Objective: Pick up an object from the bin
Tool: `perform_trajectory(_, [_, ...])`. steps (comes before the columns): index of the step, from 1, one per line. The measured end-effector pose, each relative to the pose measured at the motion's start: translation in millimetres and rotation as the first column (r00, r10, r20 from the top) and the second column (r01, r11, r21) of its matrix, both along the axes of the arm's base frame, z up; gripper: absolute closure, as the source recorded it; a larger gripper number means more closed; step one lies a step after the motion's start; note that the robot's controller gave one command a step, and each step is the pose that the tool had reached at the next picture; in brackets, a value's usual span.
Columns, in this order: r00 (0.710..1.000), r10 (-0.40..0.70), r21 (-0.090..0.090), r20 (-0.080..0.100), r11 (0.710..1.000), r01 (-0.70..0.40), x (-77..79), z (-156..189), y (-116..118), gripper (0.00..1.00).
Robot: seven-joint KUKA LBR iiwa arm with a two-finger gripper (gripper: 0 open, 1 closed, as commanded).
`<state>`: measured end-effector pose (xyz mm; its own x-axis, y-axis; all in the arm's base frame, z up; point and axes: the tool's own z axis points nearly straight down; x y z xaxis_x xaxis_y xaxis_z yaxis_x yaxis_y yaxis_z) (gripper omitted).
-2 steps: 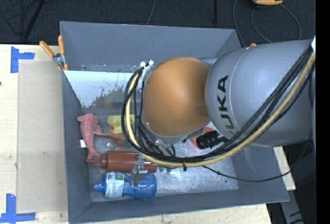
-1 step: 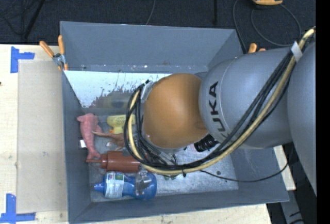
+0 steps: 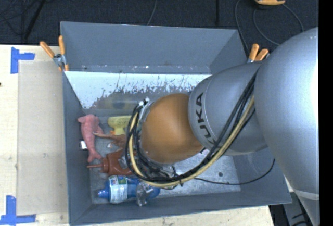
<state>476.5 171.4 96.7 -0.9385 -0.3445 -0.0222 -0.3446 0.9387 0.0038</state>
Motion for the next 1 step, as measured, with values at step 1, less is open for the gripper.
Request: perform_trajectory(1, [1.000, 0.000, 0.000, 0.003, 1.000, 0.000, 1.3, -0.3, -0.8, 0.00])
